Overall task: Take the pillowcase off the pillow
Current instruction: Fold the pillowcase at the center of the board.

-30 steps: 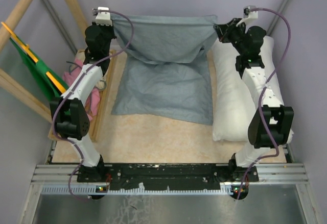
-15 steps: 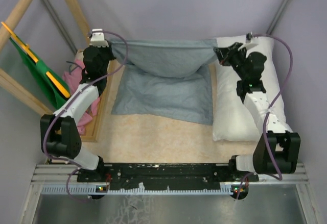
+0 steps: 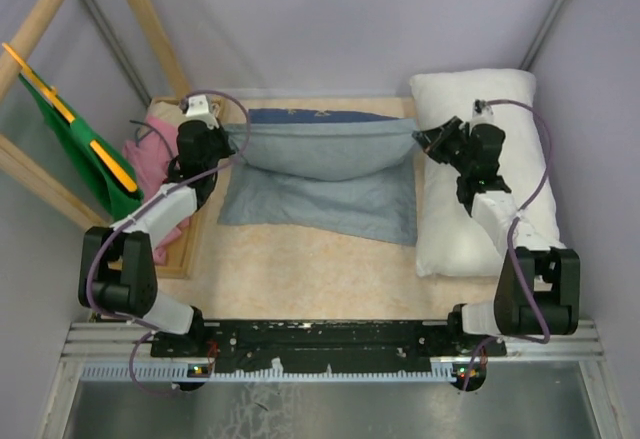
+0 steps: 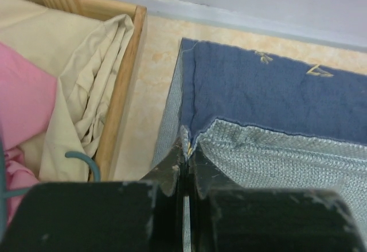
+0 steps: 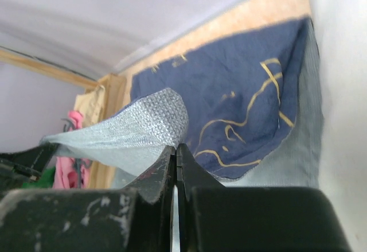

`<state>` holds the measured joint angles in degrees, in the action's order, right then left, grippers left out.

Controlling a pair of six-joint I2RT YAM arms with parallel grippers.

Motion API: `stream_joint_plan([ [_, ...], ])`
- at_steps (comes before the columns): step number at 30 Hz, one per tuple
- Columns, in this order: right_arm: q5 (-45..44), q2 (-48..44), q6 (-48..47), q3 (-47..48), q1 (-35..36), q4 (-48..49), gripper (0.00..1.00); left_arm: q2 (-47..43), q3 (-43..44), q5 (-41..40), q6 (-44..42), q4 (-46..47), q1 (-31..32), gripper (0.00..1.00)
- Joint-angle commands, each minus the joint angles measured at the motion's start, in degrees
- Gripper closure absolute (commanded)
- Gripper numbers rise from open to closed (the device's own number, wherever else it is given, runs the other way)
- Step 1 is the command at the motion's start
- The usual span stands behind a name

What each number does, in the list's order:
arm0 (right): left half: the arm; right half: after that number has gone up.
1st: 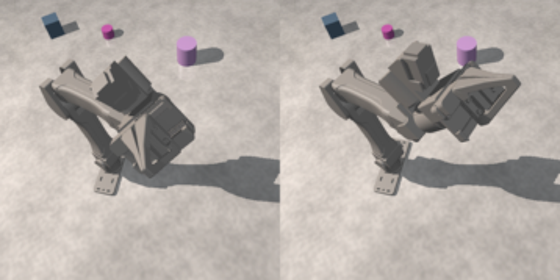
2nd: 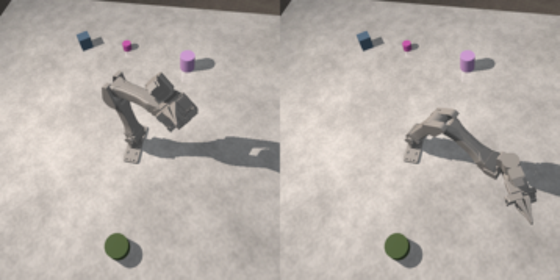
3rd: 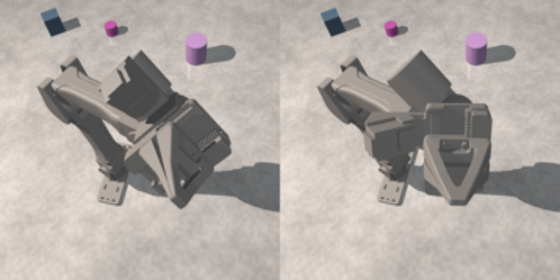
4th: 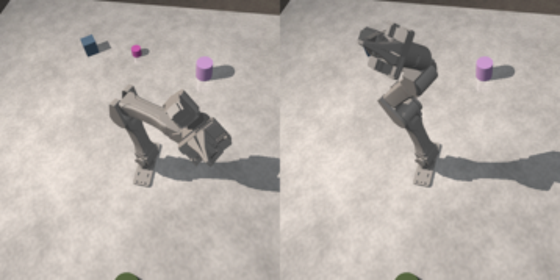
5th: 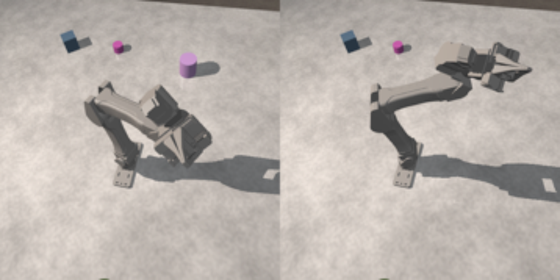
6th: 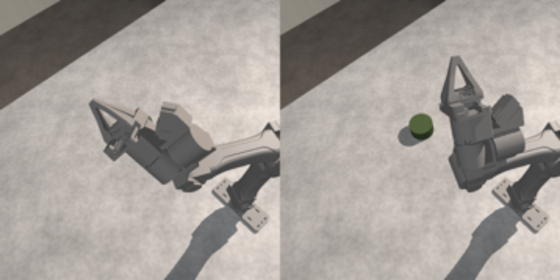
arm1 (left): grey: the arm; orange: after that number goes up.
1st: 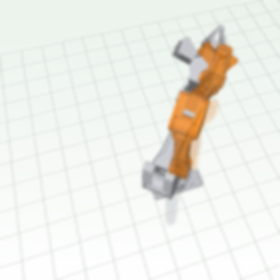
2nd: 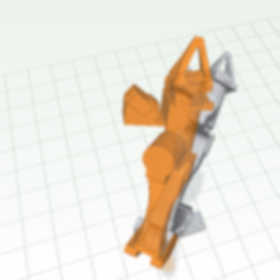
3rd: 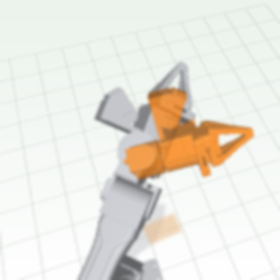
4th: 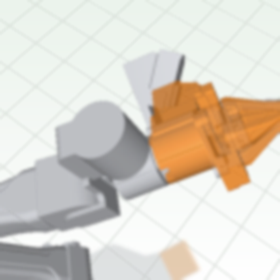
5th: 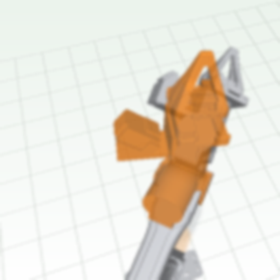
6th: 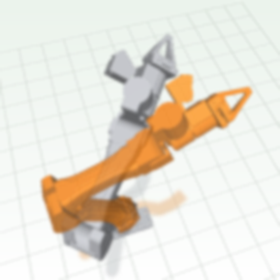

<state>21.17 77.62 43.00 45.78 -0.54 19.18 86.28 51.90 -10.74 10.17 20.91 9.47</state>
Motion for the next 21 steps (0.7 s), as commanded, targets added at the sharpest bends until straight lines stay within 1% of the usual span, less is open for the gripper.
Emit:
stream_joint_plan([
  [1, -5.09, -3.75, -2.25, 11.39, -1.32, -0.8, 1.0, -4.01, 7.14, -3.4, -0.75, -4.79, -0.94, 1.0],
  [5, -4.09, -6.95, -1.87, 15.98, -1.31, -3.59, 1.0, -7.21, 12.19, -2.45, -2.35, -11.46, -0.95, 1.0],
  [9, -4.38, -11.76, -1.23, 14.22, -1.35, -7.35, 1.0, -11.04, 12.76, -1.46, -0.88, -15.8, -0.95, 1.0],
  [12, -5.4, -14.78, -1.06, 9.93, -1.27, -10.75, 1.0, -12.94, 8.86, 0.73, 1.91, -18.64, -0.95, 1.0],
  [14, -7.26, -16.19, -0.62, 5.1, -1.29, -12.02, 1.0, -12.9, 4.97, 0.68, 3.38, -19.08, -0.95, 1.0],
  [17, -9.96, -16.89, 0.05, -2.22, -1.25, -14.77, 1.0, -10.65, 2.96, -4.96, 7.63, -23.07, -0.95, 1.0],
  [21, -9.4, -17.4, 0.18, -10.41, -1.33, -15.74, 1.0, -5.25, 3.44, -10.85, 13.7, -30.61, -1.02, 1.0],
])
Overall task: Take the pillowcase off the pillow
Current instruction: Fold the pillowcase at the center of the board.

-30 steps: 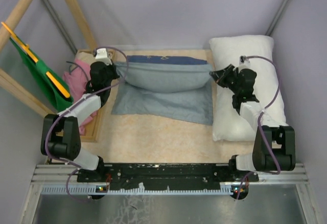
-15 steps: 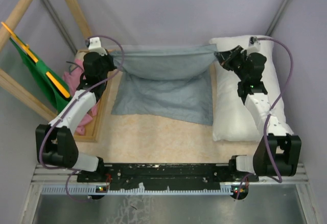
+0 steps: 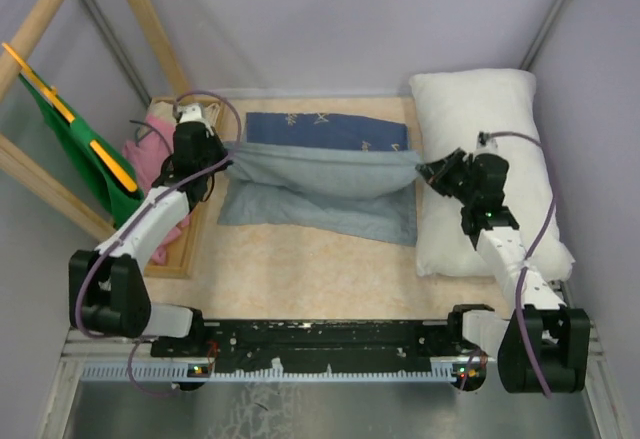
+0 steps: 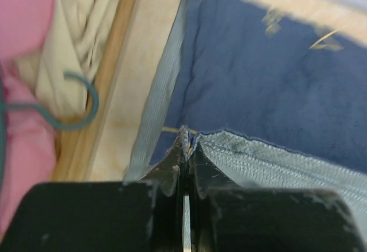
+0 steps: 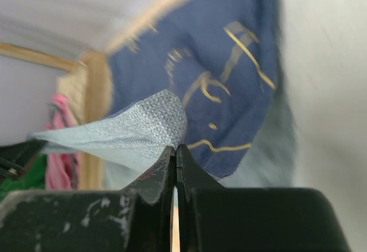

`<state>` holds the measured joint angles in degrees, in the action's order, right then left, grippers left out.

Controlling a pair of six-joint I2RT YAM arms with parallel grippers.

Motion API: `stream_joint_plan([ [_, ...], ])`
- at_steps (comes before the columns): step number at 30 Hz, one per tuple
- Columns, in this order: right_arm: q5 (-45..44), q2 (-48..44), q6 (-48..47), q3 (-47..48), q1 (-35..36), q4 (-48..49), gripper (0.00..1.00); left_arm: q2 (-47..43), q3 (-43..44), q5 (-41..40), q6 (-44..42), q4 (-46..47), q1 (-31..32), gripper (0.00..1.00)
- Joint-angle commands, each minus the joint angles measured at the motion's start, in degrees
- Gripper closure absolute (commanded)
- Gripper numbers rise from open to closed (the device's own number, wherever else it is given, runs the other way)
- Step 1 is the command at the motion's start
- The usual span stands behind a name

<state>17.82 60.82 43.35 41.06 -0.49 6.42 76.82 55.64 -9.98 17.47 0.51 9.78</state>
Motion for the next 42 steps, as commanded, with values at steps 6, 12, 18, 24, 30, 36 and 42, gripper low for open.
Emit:
stream_joint_plan([
  [6, -5.91, -1.45, -0.37, -10.6, -1.31, -3.56, 1.0, 8.27, -1.78, -12.83, 12.07, -18.56, -1.34, 1.0],
  [12, -5.59, -0.7, -2.36, -10.46, -1.27, -5.77, 1.0, 6.41, -3.81, -13.31, 12.69, -20.71, -1.34, 1.0],
  [18, -9.65, -1.78, -5.33, -4.95, 2.16, -5.98, 0.31, -3.64, -3.32, -5.42, -1.07, -10.84, -1.27, 0.3],
  [24, -26.57, 5.03, -16.01, 12.29, 15.18, -5.46, 0.17, -1.17, 8.94, 2.34, -13.16, -8.36, 1.71, 0.01],
  [30, -27.19, 23.34, -23.22, 26.48, 27.9, -15.31, 0.36, 12.18, 16.11, 3.27, -15.49, -12.59, 7.5, 0.03],
  [36, -19.79, 33.38, -20.12, 24.76, 30.29, -18.56, 0.59, 23.11, 14.41, 9.1, -6.97, -18.04, 8.05, 0.08],
  [42, -19.34, 33.07, -19.89, 15.48, 30.26, -18.62, 0.63, 24.08, 8.85, 10.04, -3.6, -19.53, 8.83, 0.09],
])
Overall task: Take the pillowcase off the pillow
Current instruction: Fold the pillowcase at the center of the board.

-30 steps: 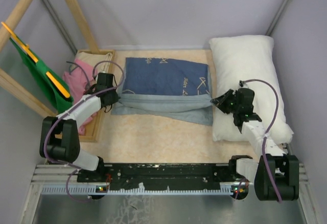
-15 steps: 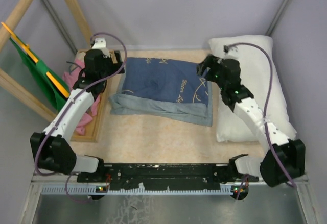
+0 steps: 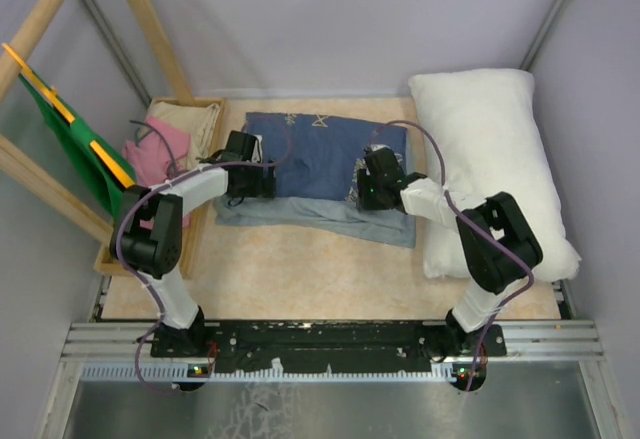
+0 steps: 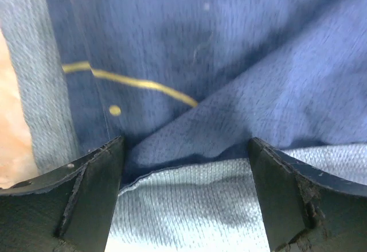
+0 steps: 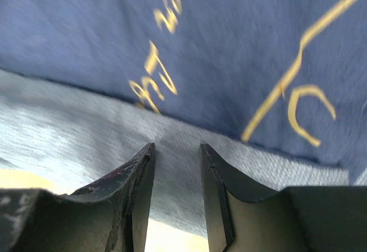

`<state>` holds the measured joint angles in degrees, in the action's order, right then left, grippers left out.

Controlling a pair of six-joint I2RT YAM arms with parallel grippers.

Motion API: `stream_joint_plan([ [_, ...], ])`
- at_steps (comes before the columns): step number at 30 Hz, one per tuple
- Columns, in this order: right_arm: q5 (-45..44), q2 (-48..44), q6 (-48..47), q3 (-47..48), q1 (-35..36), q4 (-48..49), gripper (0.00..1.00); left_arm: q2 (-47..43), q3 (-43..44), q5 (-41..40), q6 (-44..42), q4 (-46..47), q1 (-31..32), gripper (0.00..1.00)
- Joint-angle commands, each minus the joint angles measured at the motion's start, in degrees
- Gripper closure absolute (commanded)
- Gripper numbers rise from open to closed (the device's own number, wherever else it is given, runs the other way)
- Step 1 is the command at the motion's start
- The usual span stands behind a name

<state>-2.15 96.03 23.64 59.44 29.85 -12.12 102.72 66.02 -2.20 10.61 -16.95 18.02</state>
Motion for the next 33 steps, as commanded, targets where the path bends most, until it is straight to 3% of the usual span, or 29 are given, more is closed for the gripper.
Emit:
stream_joint_plan([
  [1, 0.08, -2.69, -0.33, -4.24, -0.13, -0.25, 0.63, -2.38, -2.47, 2.29, 3.49, -2.38, 0.61, 0.09],
  [13, 2.27, -5.38, 3.11, -13.43, -6.7, 1.2, 0.68, -11.71, -13.15, -6.31, 10.35, -9.2, 0.59, 0.09],
  [16, -2.01, -8.64, 1.34, -11.82, -6.99, -0.72, 0.65, -15.34, -11.49, -7.87, 9.82, -10.19, 0.61, 0.09],
  [20, -6.83, -11.32, -0.68, -5.95, -6.99, -1.02, 0.63, -17.22, -4.14, -3.6, 6.0, -7.33, 1.6, 0.08],
  [25, -9.19, -6.53, -1.46, 3.16, -4.52, -2.85, 0.64, -6.71, 11.66, -5.76, 0.42, -1.92, 8.98, 0.07],
  [27, -10.25, -4.4, -1.19, 5.16, -2.59, -3.09, 0.7, -1.09, 17.89, -3.04, 1.37, -1.3, 9.74, 0.1],
  [33, -6.44, 1.41, 3.21, 3.73, -1.54, -0.51, 0.94, 11.52, 23.69, 11.75, 7.47, 13.62, 9.97, 0.36],
])
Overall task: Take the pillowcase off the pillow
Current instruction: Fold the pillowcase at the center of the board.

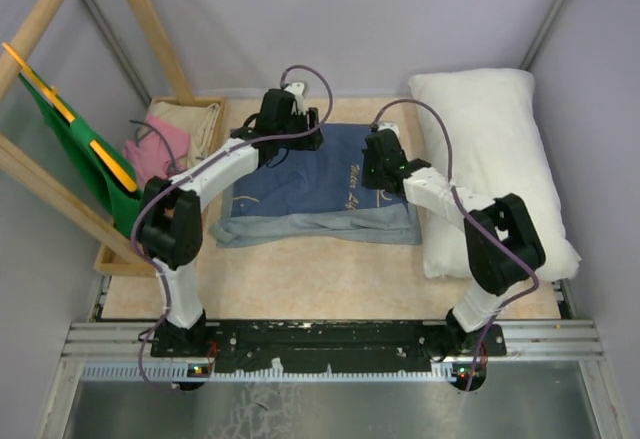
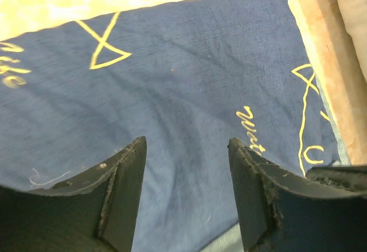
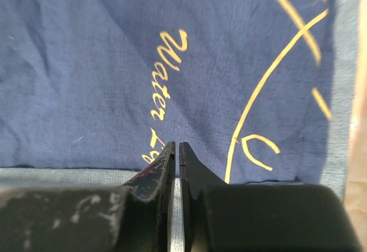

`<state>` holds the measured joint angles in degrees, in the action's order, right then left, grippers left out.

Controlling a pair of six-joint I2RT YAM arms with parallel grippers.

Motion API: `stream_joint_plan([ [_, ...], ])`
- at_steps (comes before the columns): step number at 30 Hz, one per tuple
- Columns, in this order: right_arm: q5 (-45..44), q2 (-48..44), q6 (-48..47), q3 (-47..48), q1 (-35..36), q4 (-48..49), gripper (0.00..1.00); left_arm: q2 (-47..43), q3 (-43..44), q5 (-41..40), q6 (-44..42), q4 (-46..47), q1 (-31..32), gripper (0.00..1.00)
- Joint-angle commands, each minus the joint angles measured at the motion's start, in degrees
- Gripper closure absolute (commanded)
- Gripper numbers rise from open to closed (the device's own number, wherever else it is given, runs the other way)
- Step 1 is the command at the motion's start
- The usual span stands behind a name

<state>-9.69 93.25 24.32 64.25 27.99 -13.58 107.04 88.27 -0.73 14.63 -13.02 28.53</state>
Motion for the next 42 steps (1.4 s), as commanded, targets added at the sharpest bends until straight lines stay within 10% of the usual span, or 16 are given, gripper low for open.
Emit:
stream_joint_plan([
  [1, 1.49, 4.53, 2.95, -2.02, 0.31, 1.53, 0.98, 9.29, 2.19, 11.63, 4.67, 11.63, -0.44, 0.38],
  [13, 1.09, 2.07, 3.26, -12.32, 0.27, 1.14, 1.0, 23.66, 5.39, 6.75, 6.23, 15.31, 0.49, 0.53],
  [24, 1.15, -20.94, 7.82, -26.9, -4.97, -10.9, 1.0, 25.11, 4.46, -0.12, 6.82, 10.24, -3.22, 0.56],
  [36, -9.75, -22.12, 4.07, -15.64, -1.27, -15.31, 0.99, 22.78, 6.25, -3.43, 1.81, 8.66, -4.38, 0.55],
  [40, -8.72, -11.41, 1.47, -7.6, -1.27, -12.78, 0.56, 22.24, 5.2, -2.87, 1.67, 8.52, -4.28, 0.55],
  [42, -9.32, -8.33, 0.73, -5.72, -1.27, -12.28, 0.51, 21.8, 4.59, -2.75, 1.56, 8.52, -4.22, 0.55],
])
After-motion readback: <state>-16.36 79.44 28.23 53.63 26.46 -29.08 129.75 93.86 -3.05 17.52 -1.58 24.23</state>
